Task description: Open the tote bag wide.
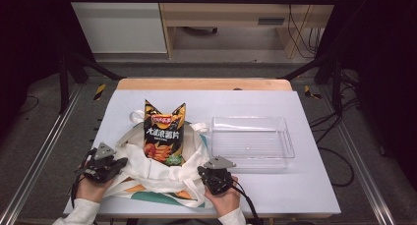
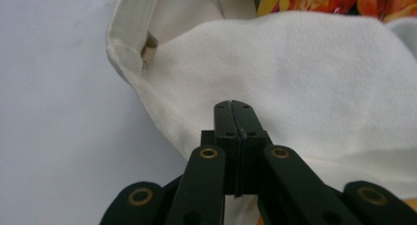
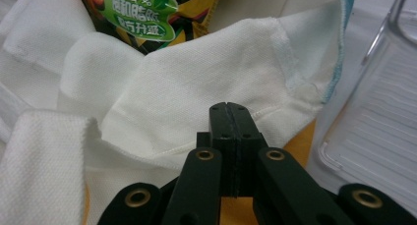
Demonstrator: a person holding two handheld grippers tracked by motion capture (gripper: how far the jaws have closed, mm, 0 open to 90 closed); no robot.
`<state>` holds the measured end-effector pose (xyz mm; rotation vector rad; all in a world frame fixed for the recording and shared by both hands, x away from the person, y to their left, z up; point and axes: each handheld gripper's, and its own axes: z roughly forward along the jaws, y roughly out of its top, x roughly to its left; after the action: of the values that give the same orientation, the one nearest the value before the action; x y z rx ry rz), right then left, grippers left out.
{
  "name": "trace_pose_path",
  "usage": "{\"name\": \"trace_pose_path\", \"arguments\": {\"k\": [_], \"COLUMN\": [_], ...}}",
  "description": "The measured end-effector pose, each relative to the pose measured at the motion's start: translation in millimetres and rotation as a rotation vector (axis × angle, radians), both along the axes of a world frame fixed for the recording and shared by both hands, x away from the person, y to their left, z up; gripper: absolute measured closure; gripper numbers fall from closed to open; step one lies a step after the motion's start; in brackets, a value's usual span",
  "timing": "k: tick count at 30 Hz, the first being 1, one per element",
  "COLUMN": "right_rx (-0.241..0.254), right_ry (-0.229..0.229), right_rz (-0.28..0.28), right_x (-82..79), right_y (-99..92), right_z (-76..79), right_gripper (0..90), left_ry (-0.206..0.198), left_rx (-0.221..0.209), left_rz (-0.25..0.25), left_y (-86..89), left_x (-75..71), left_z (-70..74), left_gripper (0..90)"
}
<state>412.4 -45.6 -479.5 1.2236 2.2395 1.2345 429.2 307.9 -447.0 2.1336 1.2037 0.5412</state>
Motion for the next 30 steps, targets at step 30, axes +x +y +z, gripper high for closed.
{"name": "trace_pose_path", "arguments": {"k": [30], "right_rx": [0.021], "right_ry": [0.011], "right_rz": [-0.034], "right_x": [0.6], "right_y": [-13.4], "right_z": [-1.3], "right_gripper": [87.9], "left_ry": [-0.012], "left_rx": [-0.021], "left_rz": [0.005], "left_y": [2.4], "left_x": [-7.7], "left_z": [-4.5], "left_gripper": [80.4]}}
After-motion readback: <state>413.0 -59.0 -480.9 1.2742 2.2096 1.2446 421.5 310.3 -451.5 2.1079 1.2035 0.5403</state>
